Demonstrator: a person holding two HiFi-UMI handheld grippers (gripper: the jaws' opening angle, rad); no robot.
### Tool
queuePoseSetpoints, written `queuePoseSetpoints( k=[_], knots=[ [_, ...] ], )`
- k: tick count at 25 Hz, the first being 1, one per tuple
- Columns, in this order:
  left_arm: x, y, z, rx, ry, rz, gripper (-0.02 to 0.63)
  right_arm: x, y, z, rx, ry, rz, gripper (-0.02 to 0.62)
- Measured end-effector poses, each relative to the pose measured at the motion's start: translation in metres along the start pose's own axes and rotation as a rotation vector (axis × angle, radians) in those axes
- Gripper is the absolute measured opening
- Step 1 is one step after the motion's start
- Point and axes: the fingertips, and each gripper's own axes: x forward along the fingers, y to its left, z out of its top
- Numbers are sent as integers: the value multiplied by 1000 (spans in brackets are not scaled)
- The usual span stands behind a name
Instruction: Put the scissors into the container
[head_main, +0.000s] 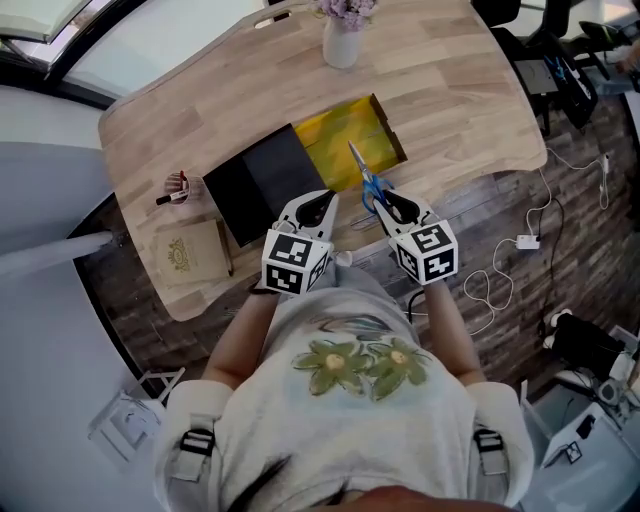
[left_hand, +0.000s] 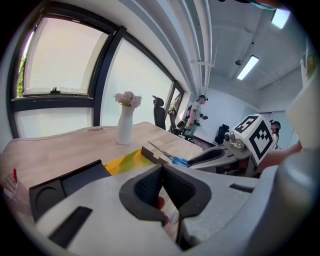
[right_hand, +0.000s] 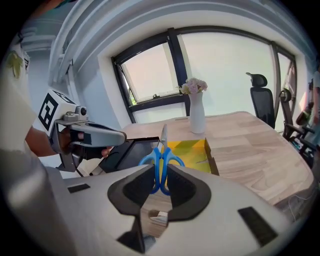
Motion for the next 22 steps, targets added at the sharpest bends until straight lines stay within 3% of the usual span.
queuePoseSetpoints(
  k=[22],
  knots=[
    [25, 61, 7, -90, 41, 47, 8, 66, -29, 28, -222, 128, 100, 78]
  ],
)
